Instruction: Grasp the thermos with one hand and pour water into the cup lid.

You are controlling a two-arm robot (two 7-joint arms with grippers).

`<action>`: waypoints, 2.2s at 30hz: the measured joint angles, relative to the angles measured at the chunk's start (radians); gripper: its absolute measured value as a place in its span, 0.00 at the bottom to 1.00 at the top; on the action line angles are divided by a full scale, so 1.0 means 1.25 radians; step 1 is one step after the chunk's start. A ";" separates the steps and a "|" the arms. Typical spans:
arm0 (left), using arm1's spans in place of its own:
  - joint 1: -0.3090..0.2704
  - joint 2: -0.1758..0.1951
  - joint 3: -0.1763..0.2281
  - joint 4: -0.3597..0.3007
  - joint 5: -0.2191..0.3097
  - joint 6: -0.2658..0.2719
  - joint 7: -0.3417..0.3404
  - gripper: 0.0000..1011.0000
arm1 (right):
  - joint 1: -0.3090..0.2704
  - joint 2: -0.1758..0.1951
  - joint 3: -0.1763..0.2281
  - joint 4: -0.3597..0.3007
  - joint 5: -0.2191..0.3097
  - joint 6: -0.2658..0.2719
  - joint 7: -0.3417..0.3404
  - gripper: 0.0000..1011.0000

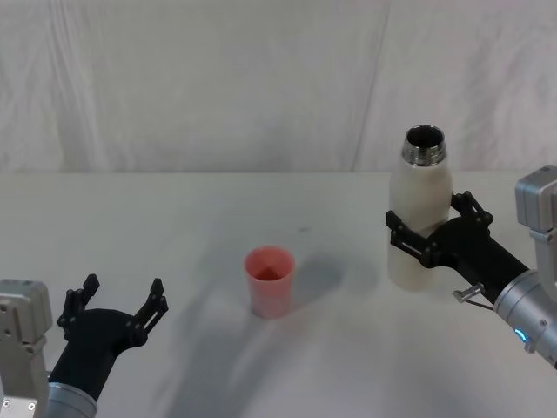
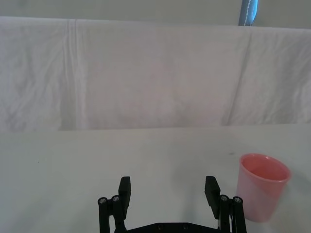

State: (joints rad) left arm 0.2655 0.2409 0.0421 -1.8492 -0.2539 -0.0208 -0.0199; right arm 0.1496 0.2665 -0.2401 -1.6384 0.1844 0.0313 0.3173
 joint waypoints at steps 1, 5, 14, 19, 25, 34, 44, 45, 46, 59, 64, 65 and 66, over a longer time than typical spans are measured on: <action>0.000 0.000 0.000 0.000 0.000 0.000 0.000 0.99 | -0.002 0.001 0.001 -0.002 0.004 0.003 -0.002 0.95; 0.000 0.000 0.000 0.000 0.000 0.000 0.000 0.99 | -0.012 0.004 0.005 -0.016 0.020 0.016 -0.008 0.95; 0.000 0.000 0.000 0.000 0.000 0.000 0.000 0.99 | -0.035 0.009 0.017 -0.042 0.057 0.048 -0.026 0.95; 0.000 0.000 0.000 0.000 0.000 0.000 0.000 0.99 | -0.051 0.015 0.018 -0.056 0.074 0.061 -0.030 0.95; 0.000 0.000 0.000 0.000 0.000 0.000 0.000 0.99 | -0.061 0.022 0.015 -0.065 0.084 0.071 -0.032 0.95; 0.000 0.000 0.000 0.000 0.000 0.000 0.000 0.99 | -0.053 0.020 0.001 -0.051 0.090 0.069 -0.040 0.95; 0.000 0.000 0.000 0.000 0.000 0.000 0.000 0.99 | -0.041 0.003 -0.008 -0.023 0.090 0.058 -0.057 0.95; 0.000 0.000 0.000 0.000 0.000 0.000 0.000 0.99 | -0.039 0.000 -0.009 -0.018 0.090 0.056 -0.060 0.95; 0.000 0.000 0.000 0.000 0.000 0.000 0.000 0.99 | -0.036 -0.004 -0.011 -0.013 0.089 0.054 -0.062 0.95; 0.000 0.000 0.000 0.000 0.000 0.000 0.000 0.99 | -0.002 -0.014 -0.023 0.040 0.071 0.041 -0.060 0.95; 0.000 0.000 0.000 0.000 0.000 0.000 0.000 0.99 | 0.010 -0.014 -0.024 0.059 0.060 0.034 -0.059 0.95; 0.000 0.000 0.000 0.000 0.000 0.000 0.000 0.99 | 0.011 -0.015 -0.024 0.062 0.059 0.033 -0.059 0.95; 0.000 0.000 0.000 0.000 0.000 0.000 0.000 0.99 | 0.014 -0.016 -0.023 0.067 0.056 0.031 -0.061 0.95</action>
State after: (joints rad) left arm 0.2655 0.2410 0.0421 -1.8492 -0.2538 -0.0208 -0.0199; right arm 0.1666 0.2466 -0.2692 -1.5548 0.2543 0.0705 0.2416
